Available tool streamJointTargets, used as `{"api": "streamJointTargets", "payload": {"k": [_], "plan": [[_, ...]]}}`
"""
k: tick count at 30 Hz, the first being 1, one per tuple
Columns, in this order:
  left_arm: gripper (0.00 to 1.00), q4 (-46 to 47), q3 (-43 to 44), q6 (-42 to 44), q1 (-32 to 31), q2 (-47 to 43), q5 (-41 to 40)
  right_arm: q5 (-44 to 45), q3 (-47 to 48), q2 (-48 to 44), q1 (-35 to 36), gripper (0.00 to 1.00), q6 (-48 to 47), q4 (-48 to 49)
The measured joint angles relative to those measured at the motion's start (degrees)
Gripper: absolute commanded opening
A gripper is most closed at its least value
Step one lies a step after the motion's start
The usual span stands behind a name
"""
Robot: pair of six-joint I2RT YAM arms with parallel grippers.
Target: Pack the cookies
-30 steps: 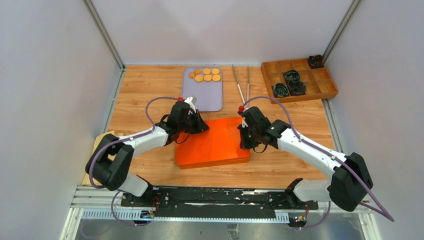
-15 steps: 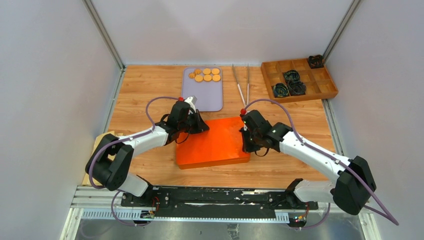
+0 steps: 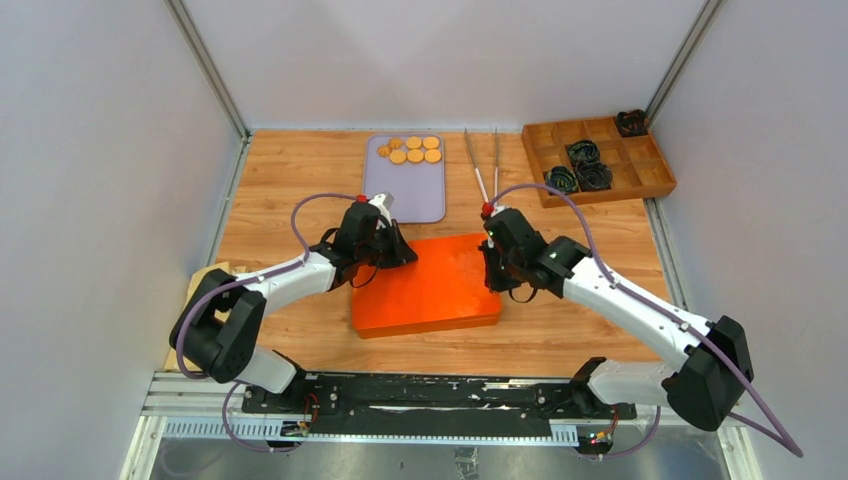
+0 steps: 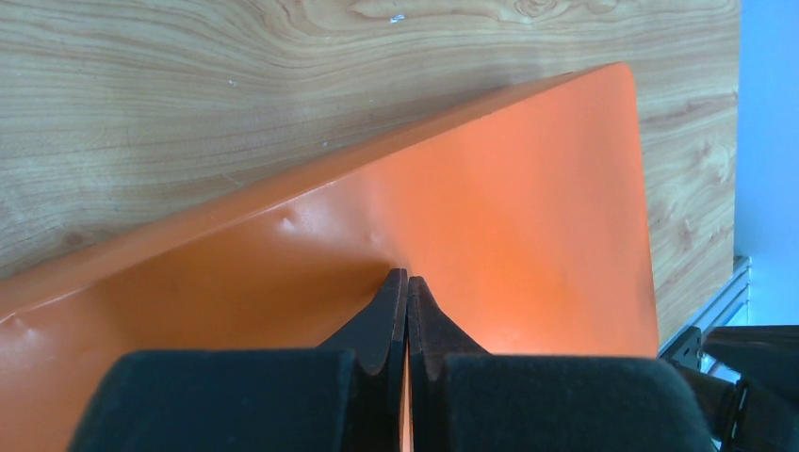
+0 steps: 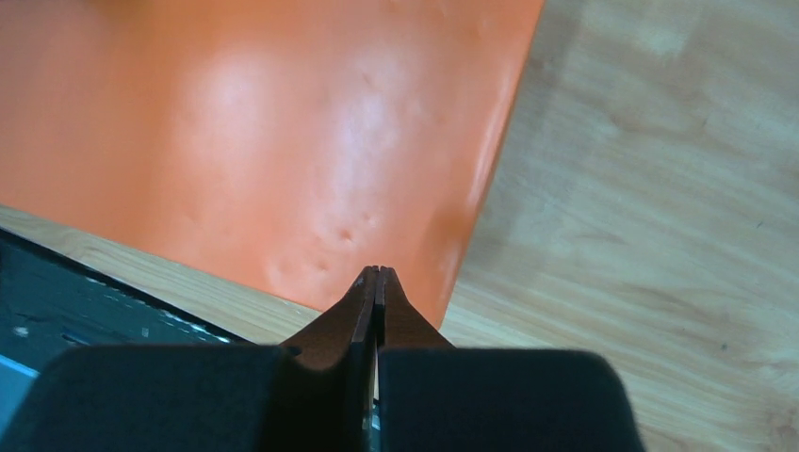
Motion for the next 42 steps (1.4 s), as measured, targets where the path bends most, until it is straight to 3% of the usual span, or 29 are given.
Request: {"api": "streamJointTargets", "payload": {"k": [5, 11, 19, 26, 37, 42], "plan": [[0.0, -0.1, 0.0, 0.1, 0.0, 0.0, 0.1, -1.1, -11.0, -0.5, 1.0, 0.0, 2.3, -0.1], [0.0, -0.6, 0.2, 0.4, 0.0, 0.1, 0.6, -1.3, -14.3, -4.9, 2.5, 0.0, 5.0, -2.2], [0.0, -1.0, 0.3, 0.5, 0.0, 0.0, 0.7, 3.0, -3.4, -1.9, 2.5, 0.0, 3.2, -5.6], [0.0, -2.8, 0.3, 0.8, 0.0, -0.9, 0.5, 8.0, 7.5, 6.4, 2.1, 0.0, -0.4, -3.5], [0.0, -4.8, 0.3, 1.1, 0.0, -1.7, 0.0, 7.6, 11.0, 24.8, -7.5, 0.0, -5.1, 5.6], [0.0, -5.8, 0.2, 1.6, 0.0, -1.8, -0.1, 6.3, 11.5, 26.6, -9.4, 0.0, -5.4, 9.6]]}}
